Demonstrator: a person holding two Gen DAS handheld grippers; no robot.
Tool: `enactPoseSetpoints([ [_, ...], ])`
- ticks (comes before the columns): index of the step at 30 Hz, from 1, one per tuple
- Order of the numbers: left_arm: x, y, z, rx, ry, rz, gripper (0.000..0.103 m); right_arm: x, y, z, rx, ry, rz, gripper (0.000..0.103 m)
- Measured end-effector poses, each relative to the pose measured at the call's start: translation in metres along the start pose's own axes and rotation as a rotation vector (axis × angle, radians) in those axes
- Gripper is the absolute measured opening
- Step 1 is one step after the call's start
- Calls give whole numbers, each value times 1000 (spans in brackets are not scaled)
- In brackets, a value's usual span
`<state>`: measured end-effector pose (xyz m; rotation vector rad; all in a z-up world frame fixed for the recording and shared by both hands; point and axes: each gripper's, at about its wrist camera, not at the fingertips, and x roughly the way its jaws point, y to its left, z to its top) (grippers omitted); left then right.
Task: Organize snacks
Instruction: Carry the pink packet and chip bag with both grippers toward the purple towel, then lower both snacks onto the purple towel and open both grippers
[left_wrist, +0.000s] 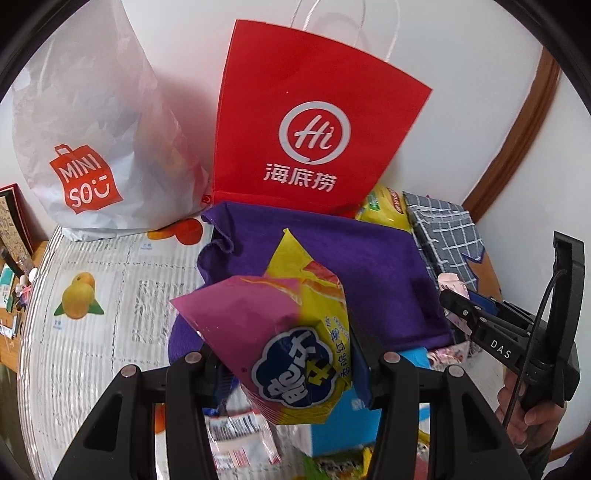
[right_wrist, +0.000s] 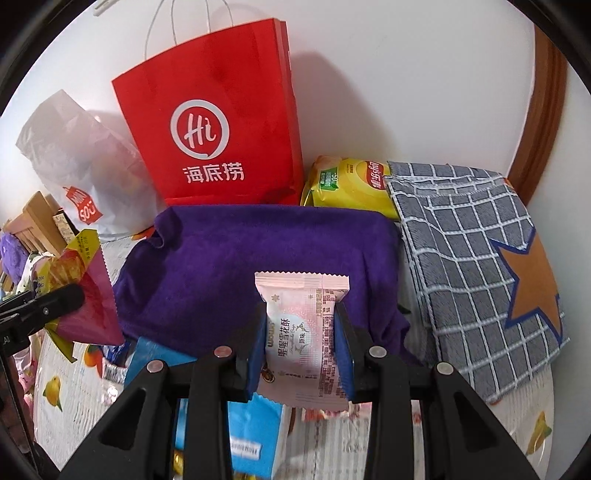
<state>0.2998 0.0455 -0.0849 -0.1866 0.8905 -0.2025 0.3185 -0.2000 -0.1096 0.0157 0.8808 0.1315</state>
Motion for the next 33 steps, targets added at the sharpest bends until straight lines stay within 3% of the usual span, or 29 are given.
enactPoseSetpoints([
  [21,82,20,36,-19,70,10,49,81,-21,24,16,46,15,34],
  [33,110,18,31,-21,114,-11,49,107,-33,15,35,101,14,35],
])
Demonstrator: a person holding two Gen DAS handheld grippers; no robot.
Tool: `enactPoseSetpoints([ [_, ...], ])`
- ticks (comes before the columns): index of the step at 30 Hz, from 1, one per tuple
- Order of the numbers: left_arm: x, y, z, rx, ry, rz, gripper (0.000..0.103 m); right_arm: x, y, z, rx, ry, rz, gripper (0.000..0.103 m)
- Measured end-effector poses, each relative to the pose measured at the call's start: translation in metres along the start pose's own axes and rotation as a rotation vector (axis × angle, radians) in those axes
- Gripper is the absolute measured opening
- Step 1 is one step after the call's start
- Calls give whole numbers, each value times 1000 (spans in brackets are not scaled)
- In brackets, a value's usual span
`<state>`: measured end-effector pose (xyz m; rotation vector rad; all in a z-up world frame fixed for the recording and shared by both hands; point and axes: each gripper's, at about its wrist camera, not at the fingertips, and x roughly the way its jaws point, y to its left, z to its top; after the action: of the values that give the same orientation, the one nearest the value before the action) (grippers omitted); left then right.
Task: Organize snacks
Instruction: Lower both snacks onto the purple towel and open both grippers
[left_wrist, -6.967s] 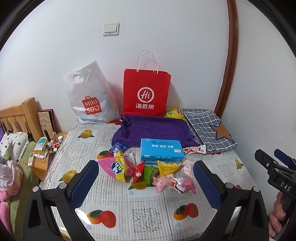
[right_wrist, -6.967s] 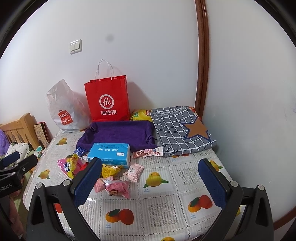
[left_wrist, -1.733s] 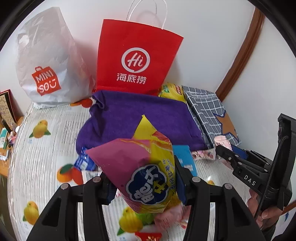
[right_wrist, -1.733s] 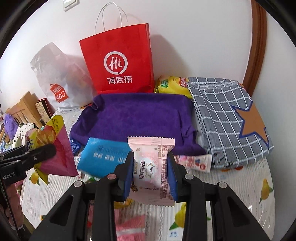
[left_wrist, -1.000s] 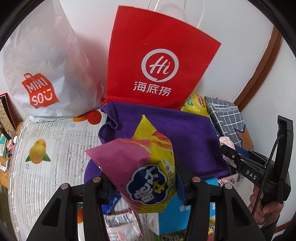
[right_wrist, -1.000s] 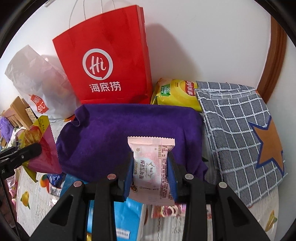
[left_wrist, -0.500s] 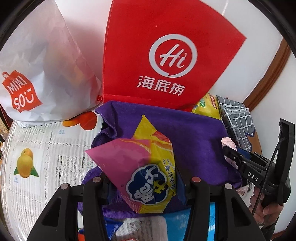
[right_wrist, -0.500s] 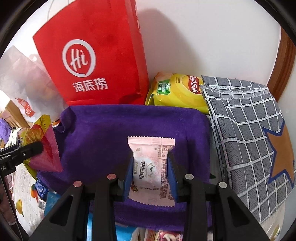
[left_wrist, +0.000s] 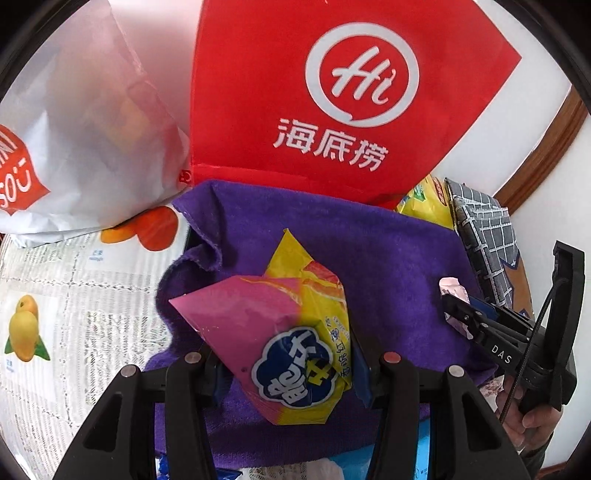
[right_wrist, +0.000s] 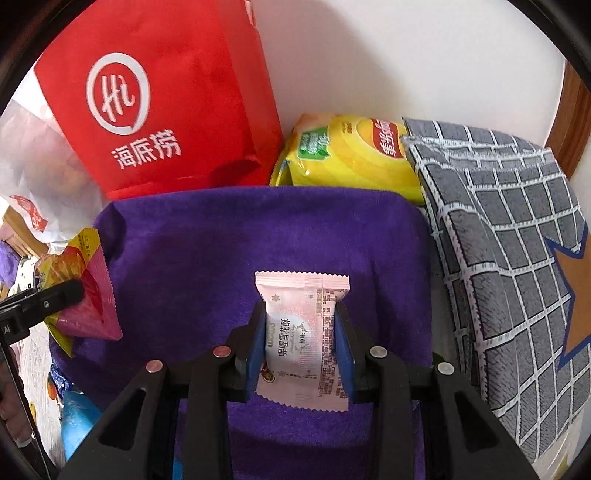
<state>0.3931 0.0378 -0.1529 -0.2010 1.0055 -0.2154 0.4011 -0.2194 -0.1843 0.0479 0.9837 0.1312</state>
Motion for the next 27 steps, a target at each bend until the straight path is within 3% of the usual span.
enactPoseSetpoints([
  [27,28,-7,-7,21,60,-15,53,29,13,-6,-22,55,-23,39],
])
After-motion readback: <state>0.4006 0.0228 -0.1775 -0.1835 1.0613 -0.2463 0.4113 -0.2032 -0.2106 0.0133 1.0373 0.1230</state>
